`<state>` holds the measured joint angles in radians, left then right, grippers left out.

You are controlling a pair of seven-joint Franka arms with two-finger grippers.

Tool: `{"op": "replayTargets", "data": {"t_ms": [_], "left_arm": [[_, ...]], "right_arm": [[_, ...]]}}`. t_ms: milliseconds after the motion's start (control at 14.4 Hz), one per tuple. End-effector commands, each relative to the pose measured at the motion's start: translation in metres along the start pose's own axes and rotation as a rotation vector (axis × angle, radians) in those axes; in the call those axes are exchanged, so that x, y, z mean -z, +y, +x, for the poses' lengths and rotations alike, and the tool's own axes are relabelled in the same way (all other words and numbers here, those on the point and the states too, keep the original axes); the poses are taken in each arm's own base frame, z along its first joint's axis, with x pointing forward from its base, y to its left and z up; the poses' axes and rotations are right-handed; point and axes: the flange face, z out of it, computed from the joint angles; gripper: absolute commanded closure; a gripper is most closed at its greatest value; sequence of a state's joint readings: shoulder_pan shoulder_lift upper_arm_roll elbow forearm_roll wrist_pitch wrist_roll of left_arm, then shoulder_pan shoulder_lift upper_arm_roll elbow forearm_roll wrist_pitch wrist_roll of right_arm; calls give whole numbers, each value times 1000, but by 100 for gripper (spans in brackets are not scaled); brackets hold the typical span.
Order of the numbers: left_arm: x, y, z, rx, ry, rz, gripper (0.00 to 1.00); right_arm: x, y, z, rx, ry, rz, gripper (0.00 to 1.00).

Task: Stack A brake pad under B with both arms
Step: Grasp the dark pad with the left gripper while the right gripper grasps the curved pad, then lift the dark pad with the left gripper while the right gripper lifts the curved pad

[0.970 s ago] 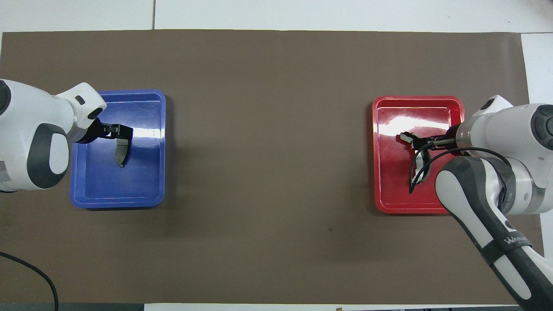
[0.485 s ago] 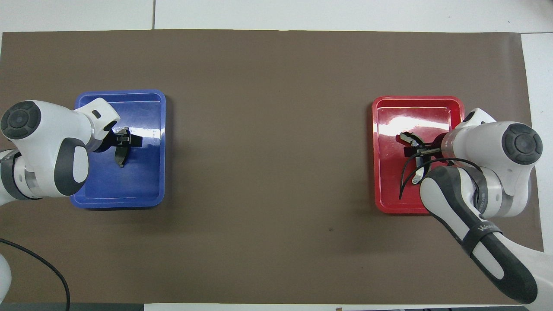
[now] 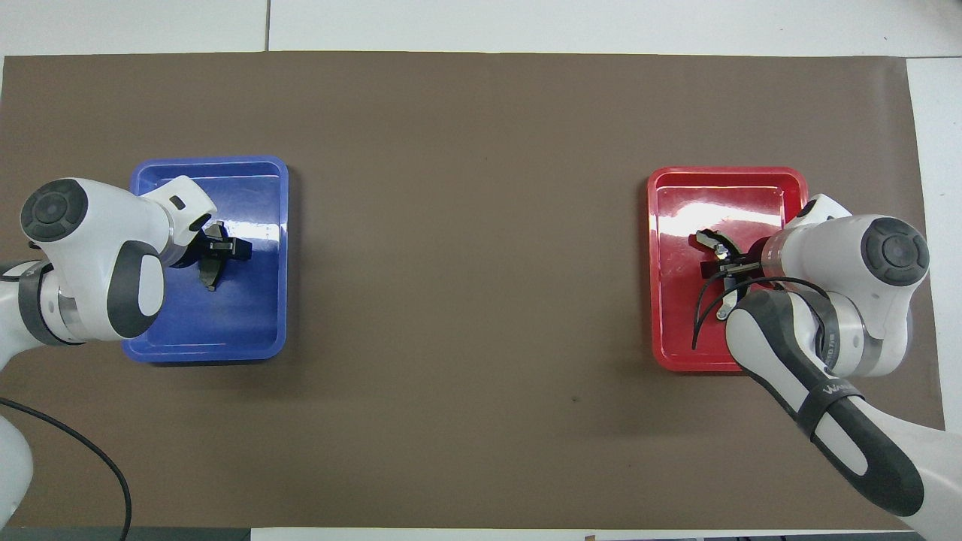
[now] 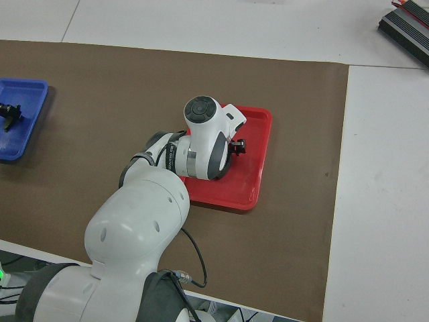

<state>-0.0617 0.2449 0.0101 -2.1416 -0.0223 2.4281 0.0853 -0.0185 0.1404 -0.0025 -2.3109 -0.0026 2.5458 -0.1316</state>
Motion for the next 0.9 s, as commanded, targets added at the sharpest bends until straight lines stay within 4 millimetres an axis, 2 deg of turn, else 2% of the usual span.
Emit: {"op": "replayTargets", "data": {"t_ms": [0,69,139,208,347,485,624,693,832], "left_arm": [[-6,-3,-6,14,-2,-2,64],[-2,-4,-3,12,6,0,74],[1,-7,-2,3,12,1,87],[5,-10,-1,-3,21,2,98],[16,-11,2,-2,40,4,99],[47,-9,7,-8,54,3,99],[81,1,20,-24,40,-3,99],[98,9,29,-35,38,-6,99],[119,46,41,-86,47,-14,99]], "right_arm": [[2,-2,-5,23,10,18,57],[2,-1,-6,21,8,18,73],[3,-2,-4,24,8,18,95],[3,-3,-4,24,7,18,100],[4,-3,-3,16,7,19,100],[5,-2,-2,-18,0,20,100],[11,-2,4,-27,-10,23,100],[17,-1,9,-26,-16,25,100],[34,-1,20,-23,-28,28,100]]}}
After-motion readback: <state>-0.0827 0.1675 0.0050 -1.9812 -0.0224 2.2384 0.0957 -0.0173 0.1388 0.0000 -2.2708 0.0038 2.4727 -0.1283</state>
